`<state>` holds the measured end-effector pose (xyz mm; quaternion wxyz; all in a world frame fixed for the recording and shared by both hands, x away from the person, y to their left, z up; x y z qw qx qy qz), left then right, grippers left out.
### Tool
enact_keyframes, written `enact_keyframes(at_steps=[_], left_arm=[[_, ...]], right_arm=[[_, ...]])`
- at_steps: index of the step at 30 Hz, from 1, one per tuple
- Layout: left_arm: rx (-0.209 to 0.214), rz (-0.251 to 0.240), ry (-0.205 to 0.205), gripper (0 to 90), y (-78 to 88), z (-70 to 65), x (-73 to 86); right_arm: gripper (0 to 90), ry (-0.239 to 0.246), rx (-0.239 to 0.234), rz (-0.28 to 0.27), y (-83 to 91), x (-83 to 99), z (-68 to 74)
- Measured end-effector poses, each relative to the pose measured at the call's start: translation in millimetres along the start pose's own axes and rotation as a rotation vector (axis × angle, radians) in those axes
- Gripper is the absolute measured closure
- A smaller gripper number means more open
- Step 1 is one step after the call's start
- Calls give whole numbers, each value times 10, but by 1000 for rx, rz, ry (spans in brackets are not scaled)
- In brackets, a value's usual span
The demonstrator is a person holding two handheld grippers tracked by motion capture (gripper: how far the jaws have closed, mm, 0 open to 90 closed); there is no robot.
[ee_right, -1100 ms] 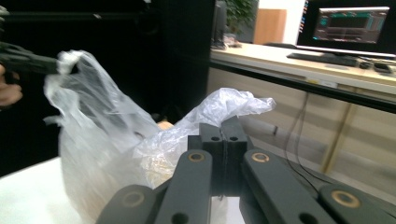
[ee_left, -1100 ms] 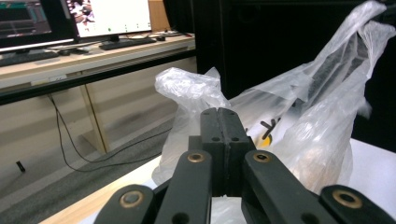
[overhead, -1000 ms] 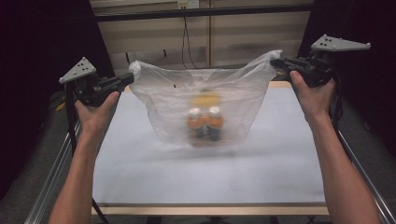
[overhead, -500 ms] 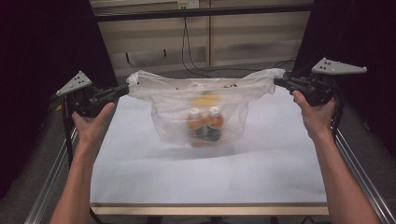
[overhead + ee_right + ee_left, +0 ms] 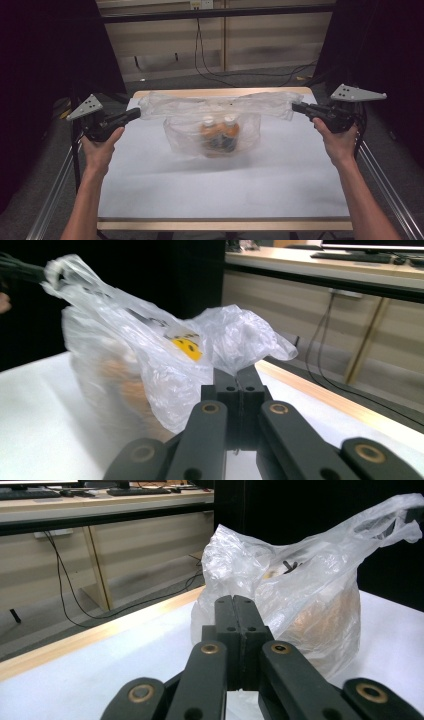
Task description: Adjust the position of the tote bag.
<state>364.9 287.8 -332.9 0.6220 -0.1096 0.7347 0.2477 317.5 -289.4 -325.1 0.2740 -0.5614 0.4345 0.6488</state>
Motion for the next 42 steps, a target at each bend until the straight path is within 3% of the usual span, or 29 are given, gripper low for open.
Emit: enact_keyframes(at_steps=[4,8,12,14,16,34,42], left_arm=[[5,-13,16,900,95,-57,112],[-17,52,19,900,-25,-50,216],[5,52,32,900,-106,-5,258],[-16,88,21,900,-142,2,281],[-4,98,39,900,-182,9,329],[1,212,62,900,-333,100,590],[2,226,85,900,-413,173,668]], right_arm=[[900,16,-21,11,98,97,95],[900,23,-4,42,91,197,125],[900,2,0,56,46,292,54],[900,-11,-1,63,20,342,26],[900,-14,-2,70,-3,396,15],[900,-13,11,186,-185,675,-28],[900,-13,31,216,-308,752,-71]])
Point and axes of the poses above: each handheld gripper's, and its own axes: y roughly backward along the jaws, x roughly out of its underside, z roughly to its left, the point moved 1 cm from there along -y, roughly forward along the jaws, and after that the axes turned 11 degrees about x, right-handed, at the moved point
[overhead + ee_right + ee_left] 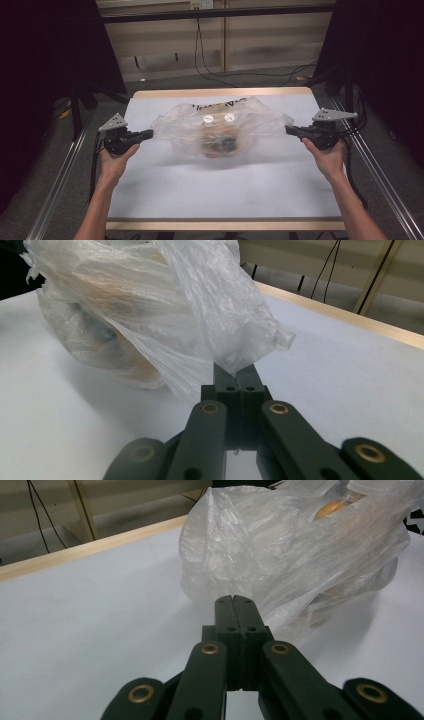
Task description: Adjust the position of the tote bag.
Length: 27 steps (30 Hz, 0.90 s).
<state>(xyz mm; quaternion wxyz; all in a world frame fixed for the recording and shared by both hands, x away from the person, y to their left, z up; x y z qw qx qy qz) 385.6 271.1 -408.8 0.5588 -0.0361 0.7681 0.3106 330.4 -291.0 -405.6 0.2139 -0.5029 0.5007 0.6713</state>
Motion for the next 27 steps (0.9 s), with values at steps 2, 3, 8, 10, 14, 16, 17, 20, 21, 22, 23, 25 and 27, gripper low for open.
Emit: enact_keyframes(at_steps=[2,3,8,10,14,16,17,20,21,22,23,25,27], left_arm=[[-2,16,0,900,-35,22,14],[-6,28,-5,900,-55,34,23],[-15,68,2,900,-123,57,64],[-14,77,0,900,-142,53,77],[-13,109,3,900,-198,60,134],[-13,125,-4,900,-223,71,153],[-11,128,6,900,-238,68,165],[-4,145,16,900,-264,84,214],[-4,157,12,900,-268,92,224],[-11,163,5,900,-270,96,229],[-7,162,16,900,-280,91,235],[-10,168,12,900,-283,92,242],[-6,174,12,900,-291,94,264]], right_arm=[[900,-4,4,-1,-34,3,-7],[900,-6,7,5,-58,6,-7],[900,1,11,51,-170,77,-3],[900,1,12,63,-185,103,-6],[900,-6,10,89,-221,181,-40],[900,0,11,107,-248,223,-36],[900,6,11,118,-258,238,-32],[900,3,7,128,-280,265,-34],[900,6,5,134,-292,277,-37],[900,3,5,139,-302,290,-32],[900,9,2,141,-314,300,-31],[900,17,5,158,-339,328,-20],[900,12,2,167,-351,352,-25]])
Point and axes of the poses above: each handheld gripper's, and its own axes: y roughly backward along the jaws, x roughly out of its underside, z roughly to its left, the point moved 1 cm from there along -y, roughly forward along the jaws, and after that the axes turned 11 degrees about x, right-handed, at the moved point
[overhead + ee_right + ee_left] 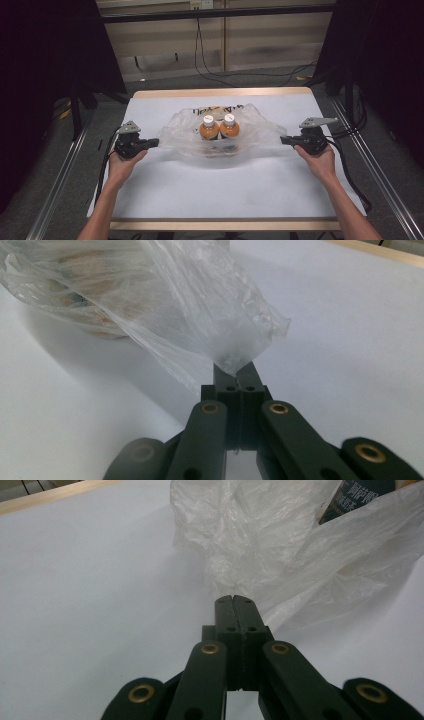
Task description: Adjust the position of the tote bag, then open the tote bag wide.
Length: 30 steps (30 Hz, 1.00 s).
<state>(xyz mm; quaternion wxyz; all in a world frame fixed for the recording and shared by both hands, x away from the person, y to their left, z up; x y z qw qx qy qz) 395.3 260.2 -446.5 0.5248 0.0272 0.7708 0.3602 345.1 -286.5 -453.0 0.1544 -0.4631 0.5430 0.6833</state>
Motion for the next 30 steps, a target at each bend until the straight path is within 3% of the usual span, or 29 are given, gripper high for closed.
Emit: enact_keyframes(at_steps=[5,14,20,30], left_arm=[[10,15,6,900,-24,-6,37],[25,77,11,900,-125,5,154],[39,111,38,900,-191,37,251],[50,132,37,900,-261,9,317]], right_arm=[[900,-10,-11,-3,1,21,-10],[900,-2,-21,49,-82,131,17],[900,5,-30,83,-136,178,42],[900,20,-40,131,-186,301,44]])
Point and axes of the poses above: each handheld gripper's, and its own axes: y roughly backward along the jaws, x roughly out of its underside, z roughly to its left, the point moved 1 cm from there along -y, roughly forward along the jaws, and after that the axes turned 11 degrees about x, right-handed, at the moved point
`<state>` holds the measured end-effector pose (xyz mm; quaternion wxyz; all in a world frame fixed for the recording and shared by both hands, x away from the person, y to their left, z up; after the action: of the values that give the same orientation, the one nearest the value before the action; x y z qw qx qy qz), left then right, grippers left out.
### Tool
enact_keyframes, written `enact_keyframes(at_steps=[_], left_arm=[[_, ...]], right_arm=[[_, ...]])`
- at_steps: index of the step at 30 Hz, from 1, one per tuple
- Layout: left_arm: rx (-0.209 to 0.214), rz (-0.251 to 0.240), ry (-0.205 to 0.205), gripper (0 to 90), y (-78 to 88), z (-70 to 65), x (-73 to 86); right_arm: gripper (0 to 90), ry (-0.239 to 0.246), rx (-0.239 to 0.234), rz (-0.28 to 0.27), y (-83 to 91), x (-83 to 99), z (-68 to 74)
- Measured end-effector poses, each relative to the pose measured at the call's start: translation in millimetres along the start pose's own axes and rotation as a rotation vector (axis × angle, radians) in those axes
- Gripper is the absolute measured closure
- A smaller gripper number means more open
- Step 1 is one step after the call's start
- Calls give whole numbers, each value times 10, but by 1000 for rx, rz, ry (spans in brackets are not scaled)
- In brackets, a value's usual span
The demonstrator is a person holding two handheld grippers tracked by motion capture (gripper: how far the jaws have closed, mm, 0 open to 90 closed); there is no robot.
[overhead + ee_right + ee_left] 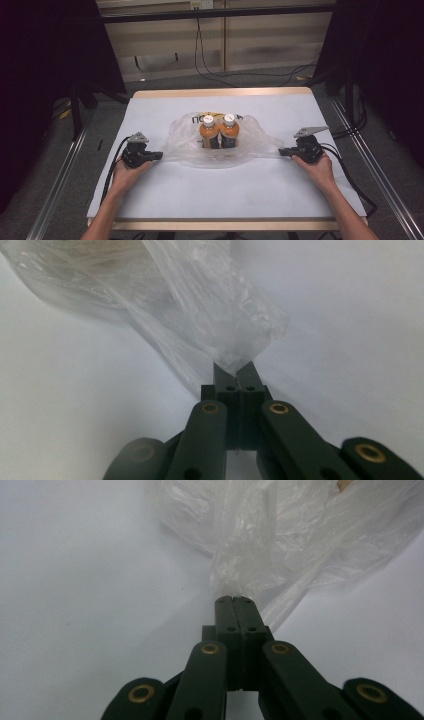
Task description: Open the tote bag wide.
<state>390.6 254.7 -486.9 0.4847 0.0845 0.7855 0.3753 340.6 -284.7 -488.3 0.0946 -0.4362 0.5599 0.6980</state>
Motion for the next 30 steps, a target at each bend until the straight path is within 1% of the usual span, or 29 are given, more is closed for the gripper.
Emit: enact_keyframes(at_steps=[1,2,4,5,7,8,9,10,12,13,14,15,17,18,19,21,22,23,24,25,26,27,28,30], left_arm=[[3,0,5,900,0,-5,4],[11,5,9,900,4,-3,6],[10,-2,17,900,2,-8,9],[22,-4,21,900,1,-8,11],[23,-8,16,900,20,-6,16],[26,-26,13,894,32,-7,15],[22,-43,7,872,58,-18,8],[26,-64,2,841,93,-26,-1],[46,-114,-3,783,160,-42,-19],[51,-132,-12,765,189,-55,-29],[55,-145,-16,733,211,-72,-38],[53,-156,-20,680,235,-85,-47],[59,-185,-39,638,292,-115,-64],[66,-208,-33,616,313,-139,-71],[68,-211,-41,577,337,-147,-75],[68,-239,-52,549,388,-187,-92],[61,-244,-54,518,411,-210,-104],[71,-248,-66,493,434,-228,-119],[58,-252,-78,485,463,-252,-134],[48,-261,-71,473,492,-280,-145],[54,-277,-78,447,526,-287,-150],[55,-290,-79,443,561,-303,-150],[46,-296,-83,441,579,-311,-154],[51,-311,-84,441,623,-329,-182]], right_arm=[[900,-5,-4,5,-18,14,9],[900,0,-6,9,-29,24,11],[900,-2,-2,5,-29,26,12],[900,-2,0,1,-30,28,14],[900,-5,0,-1,-19,28,21],[895,-4,0,-10,-7,29,24],[852,-8,-3,-23,17,23,25],[798,-16,-7,-48,51,14,21],[711,-36,-25,-100,136,-14,-8],[684,-39,-38,-126,180,-24,-20],[644,-45,-39,-150,220,-33,-22],[598,-51,-39,-166,255,-43,-20],[540,-49,-40,-189,311,-64,-8],[515,-49,-40,-202,336,-77,-1],[488,-49,-39,-213,361,-92,6],[449,-51,-33,-239,412,-123,25],[423,-49,-33,-246,432,-141,37],[414,-48,-33,-255,449,-158,51],[399,-44,-42,-262,464,-174,60],[386,-44,-37,-262,477,-194,74],[387,-37,-36,-270,493,-212,87],[389,-44,-39,-281,510,-232,104],[393,-42,-45,-292,532,-256,117],[414,-36,-50,-306,559,-297,136]])
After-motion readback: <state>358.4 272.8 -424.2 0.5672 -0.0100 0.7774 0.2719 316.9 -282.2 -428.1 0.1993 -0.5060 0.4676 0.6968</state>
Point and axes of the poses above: each handheld gripper's, and its own axes: y roughly backward along the jaws, x roughly out of its underside, z roughly to its left, the point moved 1 cm from there along -y, roughly forward along the jaws, and after that the axes turned 11 degrees about x, right-handed, at the moved point
